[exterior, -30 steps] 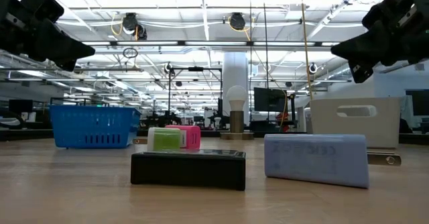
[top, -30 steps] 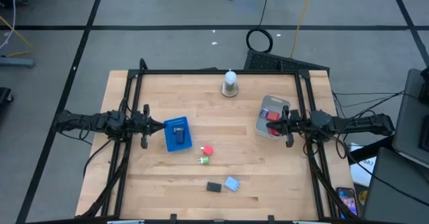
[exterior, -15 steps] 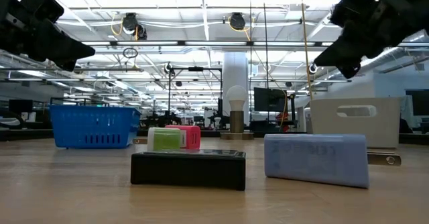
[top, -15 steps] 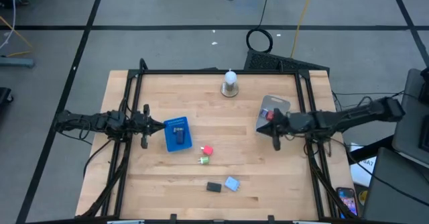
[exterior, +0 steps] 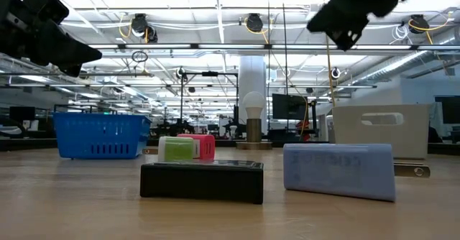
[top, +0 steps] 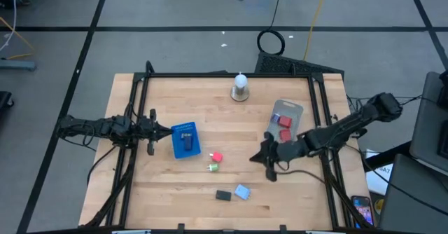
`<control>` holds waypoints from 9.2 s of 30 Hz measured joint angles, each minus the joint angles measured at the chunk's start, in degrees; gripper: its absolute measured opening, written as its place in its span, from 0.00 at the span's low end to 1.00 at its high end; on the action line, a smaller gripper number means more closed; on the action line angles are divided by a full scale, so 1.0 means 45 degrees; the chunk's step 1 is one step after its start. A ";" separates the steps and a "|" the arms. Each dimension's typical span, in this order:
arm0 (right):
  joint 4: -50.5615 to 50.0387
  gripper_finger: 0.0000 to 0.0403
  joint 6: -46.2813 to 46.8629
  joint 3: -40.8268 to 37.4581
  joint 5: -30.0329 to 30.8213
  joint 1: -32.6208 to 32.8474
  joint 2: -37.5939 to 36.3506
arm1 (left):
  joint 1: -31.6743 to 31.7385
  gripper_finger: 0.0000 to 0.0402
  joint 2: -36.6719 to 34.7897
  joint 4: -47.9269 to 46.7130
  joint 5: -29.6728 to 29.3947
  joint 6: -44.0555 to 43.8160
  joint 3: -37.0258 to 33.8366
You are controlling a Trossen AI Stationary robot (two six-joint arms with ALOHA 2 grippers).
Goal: Pick & Place Office items
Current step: Put the light blue charger adapter into the gray bin, then put the pink charger adapter into the gray bin
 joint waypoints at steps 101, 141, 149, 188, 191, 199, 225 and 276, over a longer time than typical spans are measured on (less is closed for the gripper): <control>-0.9267 0.54 0.2010 0.9291 -0.2619 0.0889 1.0722 | 0.0000 0.06 0.0005 -0.0006 0.0113 -0.0869 0.0005; 0.6298 0.51 -0.3973 -0.7291 0.2097 0.0475 -0.8167 | 0.0000 0.06 0.0005 0.0013 -0.0034 -0.0748 0.0005; 0.6087 0.51 -0.4898 -0.8825 0.2037 0.0027 -1.1019 | -0.0001 0.06 0.0000 0.0013 -0.0034 -0.0654 0.0005; -0.8987 0.51 -0.0088 0.0898 0.5578 -0.2175 -0.4281 | -0.0002 0.06 0.0005 0.0008 -0.0015 -0.0631 0.0005; -1.0620 0.51 0.1049 0.0898 0.5073 -0.2819 -0.3508 | -0.0005 0.06 0.0005 0.0008 -0.0005 -0.0636 0.0005; -1.2720 0.51 0.1944 0.0898 0.3998 -0.3599 -0.1246 | -0.0001 0.06 0.0005 0.0008 -0.0005 -0.0641 0.0005; -1.2991 0.51 -0.0151 0.0937 0.1654 -0.5611 0.2921 | -0.0003 0.06 0.0005 0.0008 0.0015 -0.0641 0.0005; 0.3574 0.06 -0.3843 -0.8675 -0.0044 -0.3960 -1.2150 | 0.0554 0.06 0.0029 -0.0268 -0.0996 -0.0160 0.0209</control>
